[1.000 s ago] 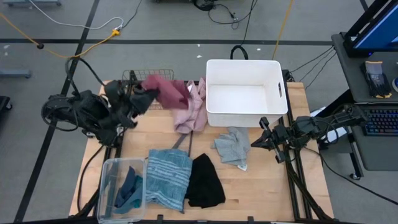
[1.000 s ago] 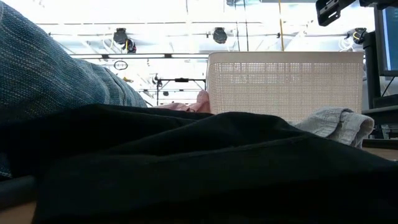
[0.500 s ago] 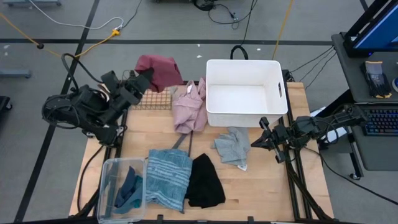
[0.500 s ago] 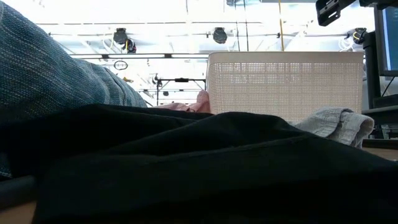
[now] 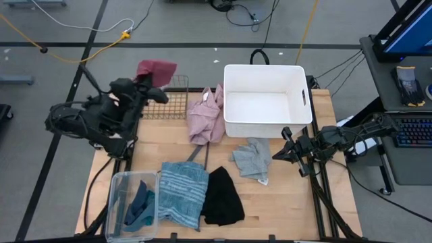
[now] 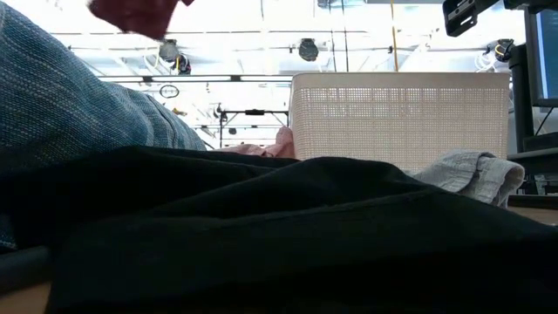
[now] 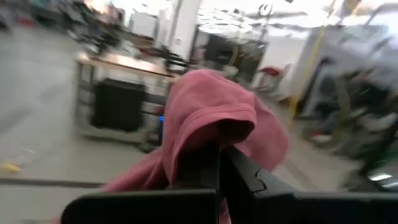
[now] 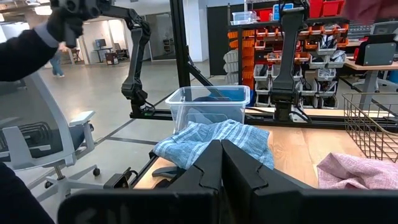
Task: Pick & Place Cloths
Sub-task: Put the red underwear into the wire basket
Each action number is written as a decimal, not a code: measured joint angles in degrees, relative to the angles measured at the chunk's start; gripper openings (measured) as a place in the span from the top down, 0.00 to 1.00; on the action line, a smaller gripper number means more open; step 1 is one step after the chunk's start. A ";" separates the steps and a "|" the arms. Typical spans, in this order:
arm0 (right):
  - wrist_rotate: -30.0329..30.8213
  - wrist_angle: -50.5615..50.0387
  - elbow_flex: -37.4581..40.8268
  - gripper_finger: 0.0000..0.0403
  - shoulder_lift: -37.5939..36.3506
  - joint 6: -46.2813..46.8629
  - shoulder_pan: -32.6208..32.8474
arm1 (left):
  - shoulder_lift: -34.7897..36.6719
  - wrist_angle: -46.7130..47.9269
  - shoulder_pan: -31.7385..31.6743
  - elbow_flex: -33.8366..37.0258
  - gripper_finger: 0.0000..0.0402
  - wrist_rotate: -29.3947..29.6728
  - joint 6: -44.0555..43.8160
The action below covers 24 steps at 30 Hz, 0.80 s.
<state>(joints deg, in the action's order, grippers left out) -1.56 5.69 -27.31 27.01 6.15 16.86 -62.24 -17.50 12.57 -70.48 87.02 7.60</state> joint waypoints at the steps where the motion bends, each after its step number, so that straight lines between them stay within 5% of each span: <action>1: 0.02 0.00 0.00 1.00 0.01 0.00 -0.02 | -0.01 1.20 -0.69 0.00 1.00 0.45 1.46; 7: 0.02 0.00 0.00 1.00 -0.01 0.00 0.00 | 0.02 7.67 -6.74 0.00 1.00 1.48 6.01; 13: 0.02 0.00 0.00 1.00 -0.01 0.00 0.00 | -0.02 19.51 -13.87 0.00 1.00 -4.91 1.99; 24: 0.09 0.00 0.00 1.00 0.01 0.00 -0.01 | -0.89 52.29 -31.15 0.00 1.00 -28.26 -29.07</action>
<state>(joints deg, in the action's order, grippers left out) -1.47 5.69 -27.31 27.02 6.15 16.85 -63.12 34.78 -18.58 -70.48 58.75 -21.47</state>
